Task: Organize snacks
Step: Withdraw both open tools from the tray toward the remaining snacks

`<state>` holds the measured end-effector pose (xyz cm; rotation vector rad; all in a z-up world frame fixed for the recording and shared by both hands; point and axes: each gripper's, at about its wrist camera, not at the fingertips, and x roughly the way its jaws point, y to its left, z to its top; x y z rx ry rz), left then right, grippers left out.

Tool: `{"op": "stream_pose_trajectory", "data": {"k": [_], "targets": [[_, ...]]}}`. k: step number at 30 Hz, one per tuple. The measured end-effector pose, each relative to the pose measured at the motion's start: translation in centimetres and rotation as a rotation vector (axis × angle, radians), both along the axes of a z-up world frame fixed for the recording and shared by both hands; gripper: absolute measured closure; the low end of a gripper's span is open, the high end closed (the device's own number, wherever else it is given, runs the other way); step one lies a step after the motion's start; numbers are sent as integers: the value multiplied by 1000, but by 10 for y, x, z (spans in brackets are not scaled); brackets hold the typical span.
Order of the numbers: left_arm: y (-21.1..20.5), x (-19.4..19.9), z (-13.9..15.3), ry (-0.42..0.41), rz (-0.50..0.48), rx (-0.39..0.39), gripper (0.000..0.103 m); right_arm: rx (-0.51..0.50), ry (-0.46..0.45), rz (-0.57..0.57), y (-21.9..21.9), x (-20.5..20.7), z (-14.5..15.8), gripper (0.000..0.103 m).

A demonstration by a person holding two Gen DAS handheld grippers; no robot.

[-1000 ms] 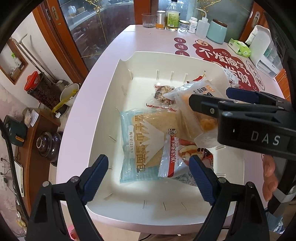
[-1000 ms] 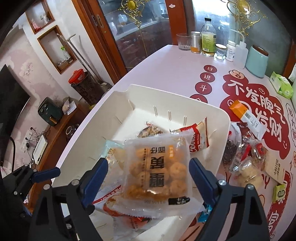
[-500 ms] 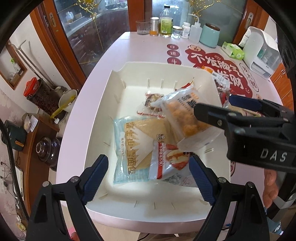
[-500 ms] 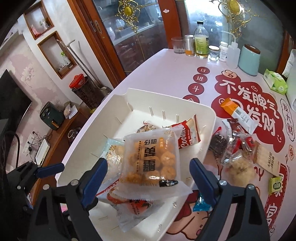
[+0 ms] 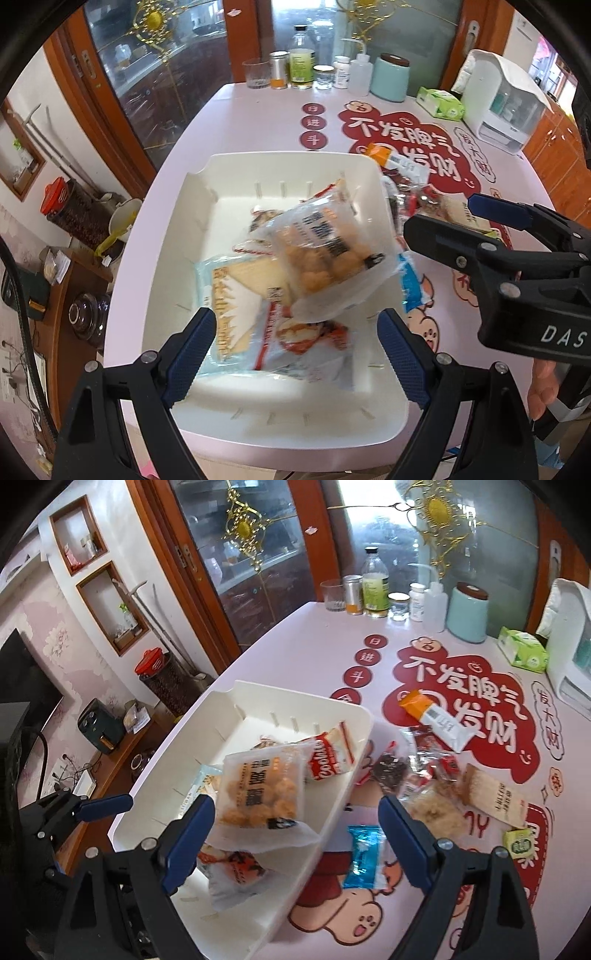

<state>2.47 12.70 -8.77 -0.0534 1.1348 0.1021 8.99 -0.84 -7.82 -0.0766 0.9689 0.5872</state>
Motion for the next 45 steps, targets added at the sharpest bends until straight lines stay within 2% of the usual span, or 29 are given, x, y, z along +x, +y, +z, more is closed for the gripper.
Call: {"op": "stream_pose_trajectory", "data": {"k": [5, 9, 16, 23, 30, 35, 38, 42, 45], "targets": [[-28, 7, 3, -7, -40, -4, 15, 0, -8, -35, -29, 2, 3, 12], [-56, 18, 1, -4, -79, -1, 15, -69, -32, -63, -52, 4, 2, 12], [-109, 40, -1, -5, -152, 6, 15, -131, -50, -246, -123, 21, -4, 12], [-154, 71, 2, -29, -210, 17, 15, -130, 40, -356, -196, 42, -29, 13], [-168, 117, -2, -23, -204, 29, 15, -122, 143, -394, -243, 56, -67, 13], [-165, 149, -19, 7, -166, 35, 15, -133, 180, -396, -257, 66, -94, 13], [-165, 161, -39, 57, -148, 18, 15, -140, 200, -387, -260, 73, -110, 13], [-169, 163, -67, 121, -165, -5, 15, -142, 203, -354, -257, 79, -120, 13], [-175, 160, -86, 157, -205, 14, 15, -165, 188, -316, -247, 83, -124, 13]]}}
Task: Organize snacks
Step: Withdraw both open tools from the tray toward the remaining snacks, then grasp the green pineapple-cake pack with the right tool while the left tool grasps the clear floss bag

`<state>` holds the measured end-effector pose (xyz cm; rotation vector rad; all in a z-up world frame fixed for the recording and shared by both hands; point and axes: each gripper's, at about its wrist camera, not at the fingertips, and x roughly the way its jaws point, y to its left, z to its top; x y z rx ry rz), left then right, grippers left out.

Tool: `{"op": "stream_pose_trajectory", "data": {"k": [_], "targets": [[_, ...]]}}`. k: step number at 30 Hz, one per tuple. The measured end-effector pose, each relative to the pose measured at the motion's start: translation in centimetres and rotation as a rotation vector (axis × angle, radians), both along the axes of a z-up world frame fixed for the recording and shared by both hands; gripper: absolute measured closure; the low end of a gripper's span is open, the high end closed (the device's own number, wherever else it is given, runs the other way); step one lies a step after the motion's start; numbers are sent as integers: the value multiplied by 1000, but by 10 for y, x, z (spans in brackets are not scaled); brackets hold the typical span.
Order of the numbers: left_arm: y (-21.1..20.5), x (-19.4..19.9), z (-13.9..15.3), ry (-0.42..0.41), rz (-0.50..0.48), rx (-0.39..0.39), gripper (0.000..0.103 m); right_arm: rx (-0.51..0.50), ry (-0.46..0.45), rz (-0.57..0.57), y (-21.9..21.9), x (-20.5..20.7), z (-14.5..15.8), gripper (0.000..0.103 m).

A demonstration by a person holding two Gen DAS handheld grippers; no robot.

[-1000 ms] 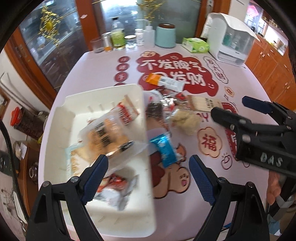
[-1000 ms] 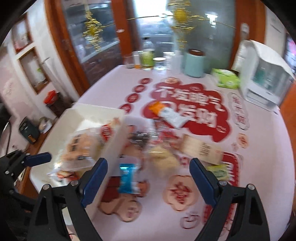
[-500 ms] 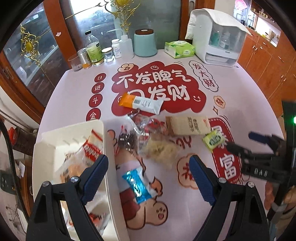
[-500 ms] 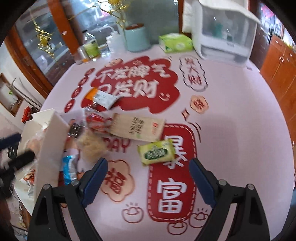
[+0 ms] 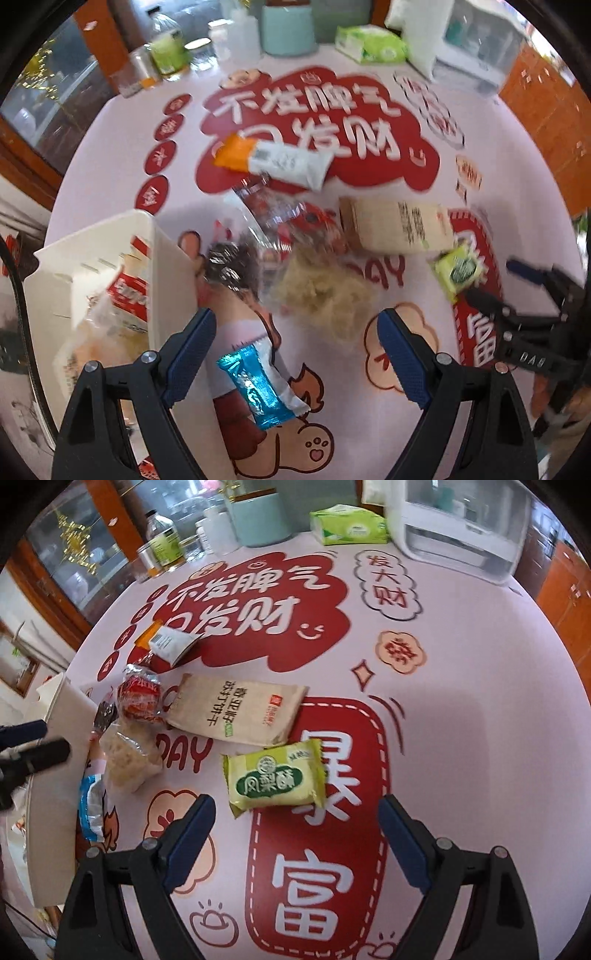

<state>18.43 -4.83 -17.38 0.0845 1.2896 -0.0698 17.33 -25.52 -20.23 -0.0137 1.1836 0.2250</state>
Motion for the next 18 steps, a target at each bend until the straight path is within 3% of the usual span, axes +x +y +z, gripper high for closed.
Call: {"op": "stream_pose_trajectory", "data": {"k": [6, 13, 18], "targets": [[-8, 4, -30, 54, -32, 6, 15, -16, 10, 58, 15, 7, -11, 15], [-9, 19, -53, 84, -23, -2, 15, -32, 46, 89, 22, 11, -23, 30], [-17, 28, -65, 103, -48, 11, 11, -65, 24, 111, 25, 10, -24, 38]]}}
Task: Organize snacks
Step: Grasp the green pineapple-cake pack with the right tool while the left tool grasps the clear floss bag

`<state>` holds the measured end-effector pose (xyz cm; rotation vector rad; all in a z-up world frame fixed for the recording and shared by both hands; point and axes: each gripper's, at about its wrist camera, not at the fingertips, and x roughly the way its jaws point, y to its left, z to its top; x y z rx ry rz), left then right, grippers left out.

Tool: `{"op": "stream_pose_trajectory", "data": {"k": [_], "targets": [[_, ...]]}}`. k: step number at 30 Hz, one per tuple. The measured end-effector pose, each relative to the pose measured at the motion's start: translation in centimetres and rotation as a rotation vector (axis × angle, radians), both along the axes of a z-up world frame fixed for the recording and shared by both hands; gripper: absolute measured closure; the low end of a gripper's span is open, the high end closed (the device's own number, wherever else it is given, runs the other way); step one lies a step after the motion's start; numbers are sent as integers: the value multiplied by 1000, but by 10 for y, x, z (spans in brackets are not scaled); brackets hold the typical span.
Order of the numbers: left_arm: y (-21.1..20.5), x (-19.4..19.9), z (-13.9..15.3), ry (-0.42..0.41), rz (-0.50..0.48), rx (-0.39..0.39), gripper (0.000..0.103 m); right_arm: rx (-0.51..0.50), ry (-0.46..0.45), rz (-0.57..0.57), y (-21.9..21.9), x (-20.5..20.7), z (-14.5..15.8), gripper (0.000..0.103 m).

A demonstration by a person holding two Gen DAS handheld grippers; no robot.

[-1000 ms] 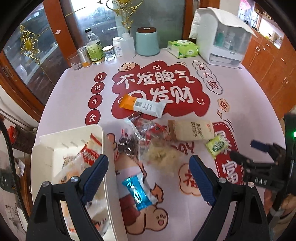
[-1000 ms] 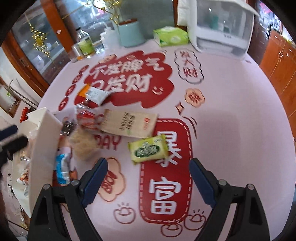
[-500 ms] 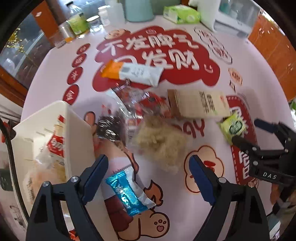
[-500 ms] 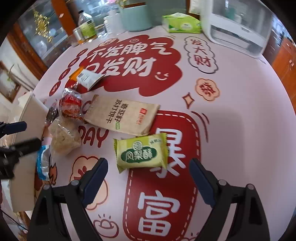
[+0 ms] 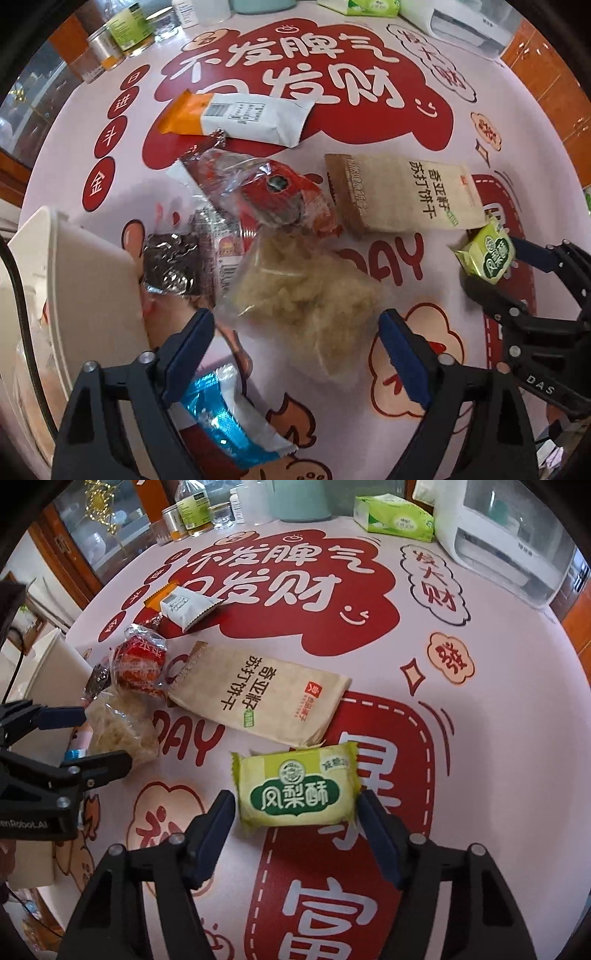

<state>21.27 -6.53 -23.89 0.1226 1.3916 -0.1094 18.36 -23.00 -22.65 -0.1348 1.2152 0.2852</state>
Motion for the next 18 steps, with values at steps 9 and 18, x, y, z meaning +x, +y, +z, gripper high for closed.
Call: {"op": "stream_pose_trajectory", "data": {"k": [9, 18], "targets": [[-11, 5, -14, -8, -39, 64, 22, 22, -9, 1, -3, -1, 2, 48], [-12, -5, -3, -22, -37, 27, 57, 33, 10, -2, 0, -6, 3, 50]]}}
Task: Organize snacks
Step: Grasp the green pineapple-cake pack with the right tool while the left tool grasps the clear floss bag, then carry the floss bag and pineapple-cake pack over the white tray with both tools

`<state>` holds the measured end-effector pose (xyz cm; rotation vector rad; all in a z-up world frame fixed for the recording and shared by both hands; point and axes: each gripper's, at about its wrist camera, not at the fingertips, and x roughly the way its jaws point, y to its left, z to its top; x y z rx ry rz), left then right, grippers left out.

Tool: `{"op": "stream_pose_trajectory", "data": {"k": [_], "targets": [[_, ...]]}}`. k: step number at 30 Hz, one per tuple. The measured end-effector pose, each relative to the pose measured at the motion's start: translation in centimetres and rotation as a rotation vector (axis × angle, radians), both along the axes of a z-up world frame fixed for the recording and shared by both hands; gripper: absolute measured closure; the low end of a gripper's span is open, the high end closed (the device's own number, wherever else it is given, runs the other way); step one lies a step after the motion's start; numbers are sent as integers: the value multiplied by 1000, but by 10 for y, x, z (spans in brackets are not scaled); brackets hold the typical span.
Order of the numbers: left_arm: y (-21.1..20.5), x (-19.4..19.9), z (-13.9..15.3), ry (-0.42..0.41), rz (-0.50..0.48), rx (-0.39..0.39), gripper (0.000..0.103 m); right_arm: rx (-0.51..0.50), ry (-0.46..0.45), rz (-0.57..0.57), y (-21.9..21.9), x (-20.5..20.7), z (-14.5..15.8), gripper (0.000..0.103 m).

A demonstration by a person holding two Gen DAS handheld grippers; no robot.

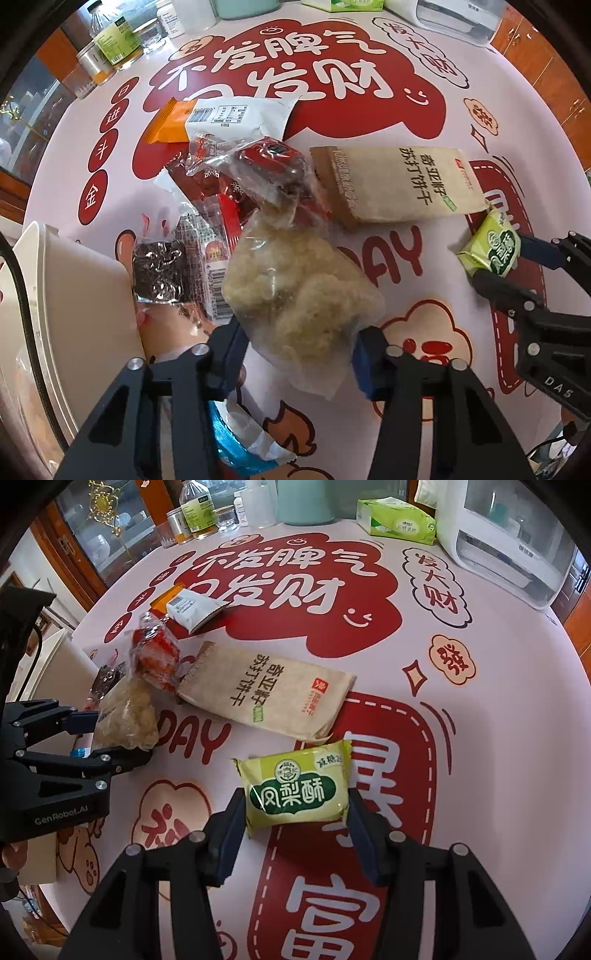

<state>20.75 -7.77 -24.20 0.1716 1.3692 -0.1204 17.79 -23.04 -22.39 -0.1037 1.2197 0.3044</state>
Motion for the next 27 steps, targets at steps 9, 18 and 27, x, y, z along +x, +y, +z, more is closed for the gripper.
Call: {"op": "stream_pose_trajectory", "data": {"k": [9, 18, 27], "targets": [[10, -32, 16, 0, 35, -62, 62, 3, -7, 14, 5, -21, 14, 50], [17, -80, 67, -67, 2, -154, 62, 23, -35, 48, 22, -48, 39, 50], [40, -115, 136, -200, -8, -190, 62, 71, -114, 119, 59, -71, 82, 50]]}}
